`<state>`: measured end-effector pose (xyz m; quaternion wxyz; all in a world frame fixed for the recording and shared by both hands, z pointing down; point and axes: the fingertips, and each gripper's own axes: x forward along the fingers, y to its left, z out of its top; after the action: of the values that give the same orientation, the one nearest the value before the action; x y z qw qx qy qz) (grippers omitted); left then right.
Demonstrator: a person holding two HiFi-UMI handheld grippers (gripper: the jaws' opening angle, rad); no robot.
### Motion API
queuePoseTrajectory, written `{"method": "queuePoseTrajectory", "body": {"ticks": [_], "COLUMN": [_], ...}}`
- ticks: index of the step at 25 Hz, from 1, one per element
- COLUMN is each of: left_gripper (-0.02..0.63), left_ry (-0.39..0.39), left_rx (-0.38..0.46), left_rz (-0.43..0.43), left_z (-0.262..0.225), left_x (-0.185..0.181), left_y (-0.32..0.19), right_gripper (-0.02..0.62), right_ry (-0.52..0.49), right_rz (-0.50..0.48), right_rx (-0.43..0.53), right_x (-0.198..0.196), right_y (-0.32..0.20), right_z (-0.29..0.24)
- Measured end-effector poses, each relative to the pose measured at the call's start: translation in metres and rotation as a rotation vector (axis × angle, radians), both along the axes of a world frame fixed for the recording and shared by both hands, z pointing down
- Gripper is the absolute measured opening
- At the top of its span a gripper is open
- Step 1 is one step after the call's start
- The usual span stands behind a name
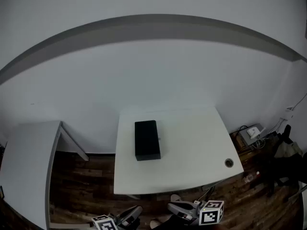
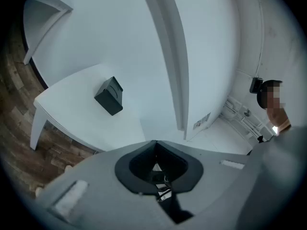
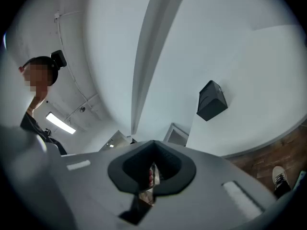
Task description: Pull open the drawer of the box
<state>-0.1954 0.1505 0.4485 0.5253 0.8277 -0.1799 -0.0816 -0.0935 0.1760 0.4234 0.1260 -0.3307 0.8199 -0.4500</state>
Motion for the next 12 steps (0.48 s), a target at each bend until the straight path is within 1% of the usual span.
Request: {"method": "queuePoseTrajectory", "body": {"ticks": [12], "left_gripper": [0.006], "left_ry": [-0.002], "left_rx": [-0.006], "left_rz": [0.001], "left_z": [0.0040], "left_x": [0.0048], "left_y": [0.0007], "right_gripper": [0.003], "right_ry": [0.012], "right_rz": [-0.004], "right_rx": [0.010], "right_x": [0.0056], "right_y": [0.0008], "right_z": [0.0012]}}
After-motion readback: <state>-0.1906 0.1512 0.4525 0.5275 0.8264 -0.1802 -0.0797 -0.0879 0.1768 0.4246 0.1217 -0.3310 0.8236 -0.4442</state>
